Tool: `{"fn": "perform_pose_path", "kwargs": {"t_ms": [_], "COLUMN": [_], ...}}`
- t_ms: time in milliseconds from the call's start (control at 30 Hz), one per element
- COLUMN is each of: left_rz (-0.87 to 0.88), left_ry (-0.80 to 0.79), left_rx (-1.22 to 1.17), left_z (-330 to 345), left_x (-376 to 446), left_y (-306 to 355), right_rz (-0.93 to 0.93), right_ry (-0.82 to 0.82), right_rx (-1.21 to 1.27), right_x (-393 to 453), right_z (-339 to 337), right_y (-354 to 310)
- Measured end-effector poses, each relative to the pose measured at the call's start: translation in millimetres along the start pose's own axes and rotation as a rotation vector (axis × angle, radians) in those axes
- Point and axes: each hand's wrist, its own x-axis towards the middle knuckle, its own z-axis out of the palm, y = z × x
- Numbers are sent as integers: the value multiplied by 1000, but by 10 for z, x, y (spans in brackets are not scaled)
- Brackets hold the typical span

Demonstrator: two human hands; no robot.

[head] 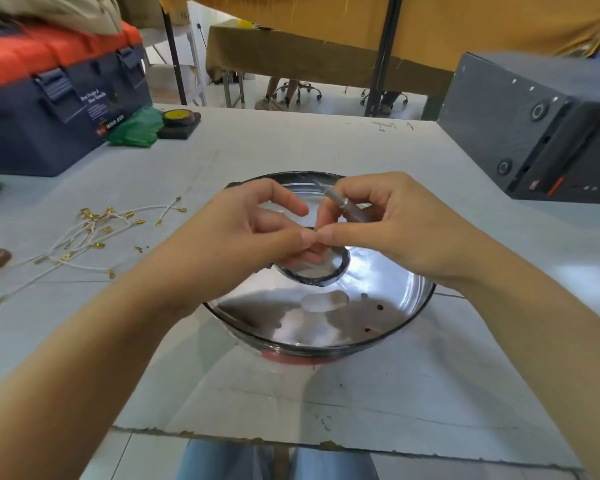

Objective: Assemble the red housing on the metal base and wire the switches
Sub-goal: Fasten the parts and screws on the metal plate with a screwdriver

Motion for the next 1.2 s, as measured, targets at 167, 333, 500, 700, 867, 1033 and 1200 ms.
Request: {"fn": "perform_pose_path", "kwargs": {"t_ms": [167, 333, 500, 700, 867, 1033, 1200], "left_rz": [281, 361, 436, 380, 355, 355, 397], "left_ry": [-221, -241, -113, -52, -82, -210, -329], "left_rx": [755, 1135, 1208, 1201, 1217, 1252, 1206], "left_z": [116, 322, 423, 438, 406, 240, -56], "left_x": [-253, -291, -260, -272, -242, -224, -285], "left_y": [45, -37, -100, -124, -171, -148, -204], "right_rz": [127, 173, 175, 156, 151, 147, 110], "right_ry": [5, -10, 1, -68, -79, -126, -139], "right_rx": [-114, -194, -230, -269, -284, -260, -211], "right_x": [-90, -121, -168, -194, -198, -220, -201], "right_z": [-62, -64, -58, -43, -17, -14, 34], "right_y": [55, 72, 90, 79, 51, 17, -37]}}
